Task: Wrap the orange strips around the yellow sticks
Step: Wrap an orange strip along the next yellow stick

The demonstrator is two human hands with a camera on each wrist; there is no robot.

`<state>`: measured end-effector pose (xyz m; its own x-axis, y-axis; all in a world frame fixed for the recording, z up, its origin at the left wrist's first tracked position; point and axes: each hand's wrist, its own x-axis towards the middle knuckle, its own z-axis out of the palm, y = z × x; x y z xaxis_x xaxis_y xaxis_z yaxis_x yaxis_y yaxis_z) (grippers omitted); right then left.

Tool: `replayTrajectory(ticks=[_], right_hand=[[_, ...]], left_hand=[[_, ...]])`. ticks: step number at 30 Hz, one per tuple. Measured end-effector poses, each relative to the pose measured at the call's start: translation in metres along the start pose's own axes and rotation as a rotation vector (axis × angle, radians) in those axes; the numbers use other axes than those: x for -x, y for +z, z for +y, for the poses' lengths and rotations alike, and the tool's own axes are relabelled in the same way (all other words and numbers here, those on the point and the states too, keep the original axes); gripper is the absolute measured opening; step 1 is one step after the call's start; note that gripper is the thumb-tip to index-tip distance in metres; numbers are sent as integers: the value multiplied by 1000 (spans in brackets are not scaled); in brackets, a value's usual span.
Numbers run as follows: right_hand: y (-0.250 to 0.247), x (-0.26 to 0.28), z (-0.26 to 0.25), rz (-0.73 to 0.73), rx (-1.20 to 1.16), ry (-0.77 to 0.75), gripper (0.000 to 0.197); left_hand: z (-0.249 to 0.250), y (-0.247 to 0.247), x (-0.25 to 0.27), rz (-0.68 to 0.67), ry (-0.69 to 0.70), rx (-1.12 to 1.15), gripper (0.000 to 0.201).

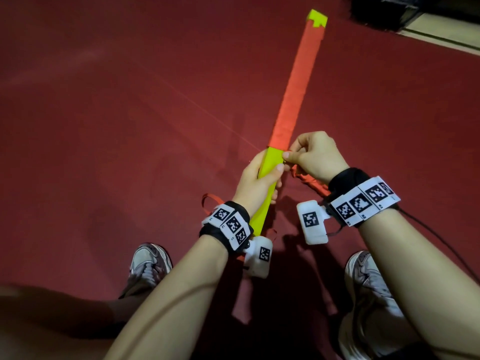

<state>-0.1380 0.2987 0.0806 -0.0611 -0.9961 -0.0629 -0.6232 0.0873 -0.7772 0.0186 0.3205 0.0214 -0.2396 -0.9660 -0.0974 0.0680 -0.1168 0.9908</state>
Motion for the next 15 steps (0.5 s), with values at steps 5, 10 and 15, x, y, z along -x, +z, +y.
replayTrajectory(ticks=[5,10,15], right_hand=[[-9,-1,5,-20,167,35,15],[-17,-1,14,-58,451,160,26],[-25,3,10,-112,670,196,23]], left_hand=[[-2,-3,0,18,48,-24,21],[9,-15,-4,27,49,-58,17],[16,-20,-4,3,43,-9,12]])
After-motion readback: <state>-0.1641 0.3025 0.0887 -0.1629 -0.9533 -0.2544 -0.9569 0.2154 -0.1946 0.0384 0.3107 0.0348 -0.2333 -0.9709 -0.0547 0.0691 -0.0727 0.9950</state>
